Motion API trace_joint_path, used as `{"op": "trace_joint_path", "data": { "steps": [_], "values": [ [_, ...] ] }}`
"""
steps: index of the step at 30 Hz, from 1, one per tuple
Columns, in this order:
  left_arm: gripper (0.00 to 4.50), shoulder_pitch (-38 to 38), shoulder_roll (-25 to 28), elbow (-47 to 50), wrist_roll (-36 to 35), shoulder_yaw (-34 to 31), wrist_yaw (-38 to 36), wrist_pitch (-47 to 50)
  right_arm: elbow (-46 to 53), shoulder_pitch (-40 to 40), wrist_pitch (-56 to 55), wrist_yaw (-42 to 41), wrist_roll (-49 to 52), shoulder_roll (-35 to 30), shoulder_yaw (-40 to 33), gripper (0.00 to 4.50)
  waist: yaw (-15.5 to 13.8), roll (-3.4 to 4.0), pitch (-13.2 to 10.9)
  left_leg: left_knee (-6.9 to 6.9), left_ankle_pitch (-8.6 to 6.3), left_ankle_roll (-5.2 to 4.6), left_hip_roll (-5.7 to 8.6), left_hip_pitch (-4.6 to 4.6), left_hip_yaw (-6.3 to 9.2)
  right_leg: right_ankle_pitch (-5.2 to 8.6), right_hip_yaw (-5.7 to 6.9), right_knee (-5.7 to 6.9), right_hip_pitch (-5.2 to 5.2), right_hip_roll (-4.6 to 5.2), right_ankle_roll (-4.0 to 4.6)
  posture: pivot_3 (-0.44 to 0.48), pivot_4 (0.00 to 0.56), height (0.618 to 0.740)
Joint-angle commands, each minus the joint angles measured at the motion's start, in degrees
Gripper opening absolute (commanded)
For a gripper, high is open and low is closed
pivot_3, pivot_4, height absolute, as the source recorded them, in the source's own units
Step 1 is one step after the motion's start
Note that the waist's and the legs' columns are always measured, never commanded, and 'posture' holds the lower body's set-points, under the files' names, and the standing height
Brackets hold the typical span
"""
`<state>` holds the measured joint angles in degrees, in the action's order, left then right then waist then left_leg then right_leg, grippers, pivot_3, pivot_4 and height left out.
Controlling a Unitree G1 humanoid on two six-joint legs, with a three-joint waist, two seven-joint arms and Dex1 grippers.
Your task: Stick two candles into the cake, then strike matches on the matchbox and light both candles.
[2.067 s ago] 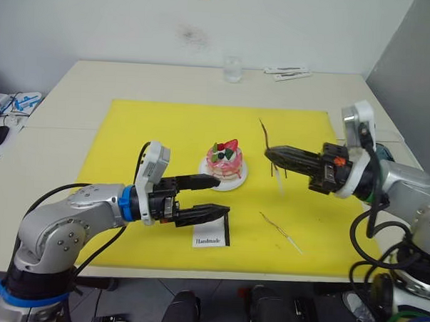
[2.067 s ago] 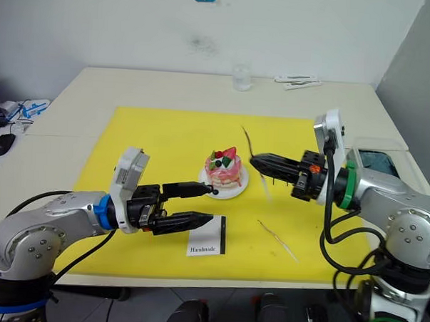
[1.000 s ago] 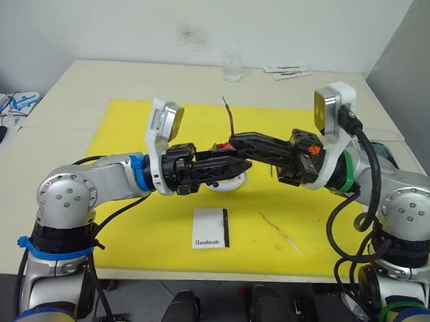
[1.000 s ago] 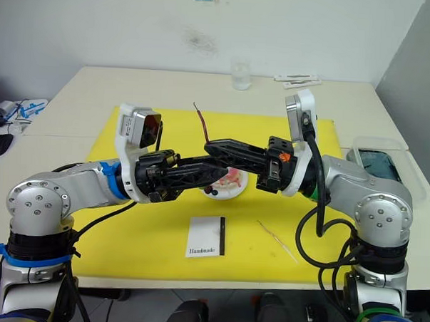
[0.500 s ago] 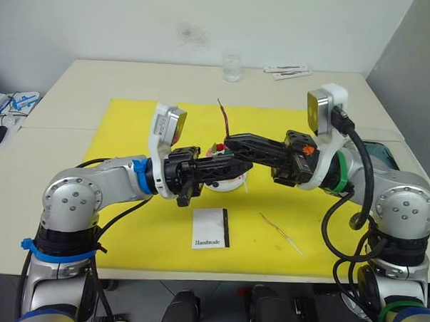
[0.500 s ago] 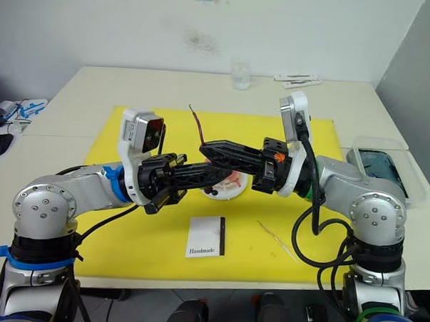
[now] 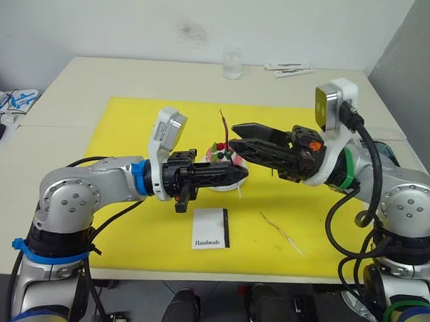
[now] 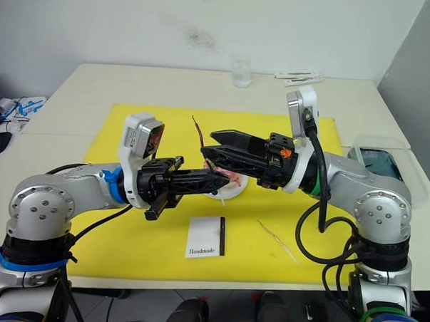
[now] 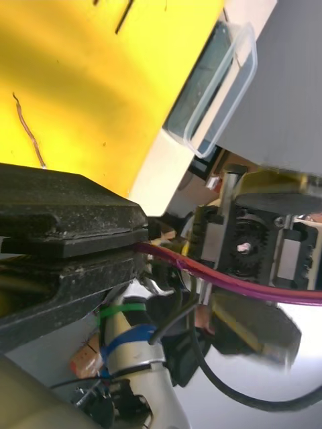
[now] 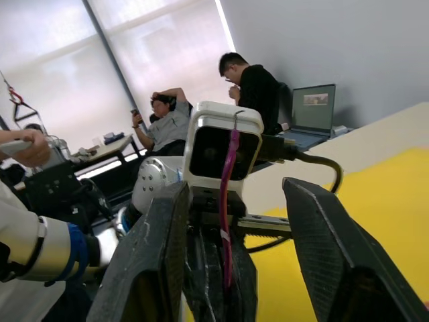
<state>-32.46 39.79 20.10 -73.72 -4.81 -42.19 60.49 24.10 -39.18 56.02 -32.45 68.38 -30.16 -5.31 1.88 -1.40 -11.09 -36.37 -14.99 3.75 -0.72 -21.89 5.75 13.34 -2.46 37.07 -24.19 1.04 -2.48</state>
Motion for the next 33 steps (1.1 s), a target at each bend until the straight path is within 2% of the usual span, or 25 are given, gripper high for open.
{"op": "trace_joint_path", "data": {
  "steps": [1, 7, 10, 15, 18, 22, 23, 33],
  "values": [
    [0.00, -1.76, 4.86, -0.08, 4.27, -4.51, -1.98, -2.78, 4.02, 1.84, -3.12, -3.01, -5.25, -5.66, -1.73, 2.39, 0.00, 0.00, 0.00, 0.01, 0.00, 0.00, 0.01, -0.02, 0.00, 0.00, 0.01, -0.03, -0.01, 0.00, 0.00, 0.000, 0.150, 0.740],
    [0.00, 0.02, 11.18, -6.36, 14.07, -7.37, -4.75, -7.77, 10.86, 8.90, -9.75, -9.01, -15.53, -15.44, -1.29, 2.39, -0.01, 0.01, -0.01, 0.04, -0.01, -0.01, 0.01, -0.01, -0.02, 0.03, 0.01, -0.07, -0.02, 0.01, 0.02, 0.000, 0.150, 0.740],
    [0.00, -0.23, 9.73, -10.87, 18.85, -6.25, -5.65, -11.44, 12.76, 11.00, -11.75, -10.82, -18.24, -17.55, -0.44, 2.39, -0.04, -0.01, -0.01, 0.03, 0.00, 0.00, 0.01, 0.01, -0.03, 0.02, 0.01, -0.06, -0.01, 0.01, -0.01, 0.000, 0.150, 0.740],
    [0.00, -3.01, 4.77, -18.28, 26.67, -2.59, -7.05, -17.42, 13.69, 11.33, -11.24, -10.96, -17.62, -17.11, 0.09, 2.39, -0.07, -0.02, -0.02, -0.03, 0.00, 0.00, 0.01, 0.01, 0.00, -0.05, 0.03, -0.05, 0.04, 0.01, -0.11, 0.000, 0.150, 0.740],
    [0.00, -5.45, 2.01, -21.86, 30.78, -0.11, -8.63, -20.62, 13.75, 11.13, -11.17, -10.26, -18.14, -16.76, 0.53, 2.98, -0.09, -0.02, -0.02, -0.10, 0.00, 0.00, 0.01, -0.03, 0.01, -0.07, 0.03, -0.05, 0.04, 0.01, -0.13, 0.000, 0.150, 0.740],
    [0.00, -7.95, -1.28, -25.65, 34.81, 1.97, -10.44, -23.90, 14.62, 11.36, -11.96, -9.93, -20.83, -17.32, 2.15, 4.35, -0.13, -0.02, -0.02, -0.11, 0.00, 0.00, 0.03, -0.06, -0.01, -0.07, 0.01, -0.07, 0.03, 0.03, -0.12, 0.000, 0.150, 0.740],
    [0.00, -8.22, -1.73, -26.18, 35.51, 2.26, -10.98, -24.36, 14.78, 11.44, -12.09, -9.81, -21.31, -17.25, 2.37, 4.48, -0.13, -0.02, -0.02, -0.11, 0.00, 0.00, 0.04, -0.06, -0.02, -0.07, 0.00, -0.06, 0.02, 0.04, -0.12, 0.000, 0.150, 0.740],
    [0.00, -8.50, -7.76, -28.77, 41.23, 3.50, -12.38, -29.64, 15.70, 11.57, -11.73, -7.55, -24.82, -16.16, 3.51, 4.48, -0.13, -0.02, -0.02, -0.27, 0.00, 0.00, 0.03, -0.08, 0.00, -0.08, 0.01, 0.00, 0.04, 0.04, -0.14, 0.000, 0.150, 0.740]
  ]
}}
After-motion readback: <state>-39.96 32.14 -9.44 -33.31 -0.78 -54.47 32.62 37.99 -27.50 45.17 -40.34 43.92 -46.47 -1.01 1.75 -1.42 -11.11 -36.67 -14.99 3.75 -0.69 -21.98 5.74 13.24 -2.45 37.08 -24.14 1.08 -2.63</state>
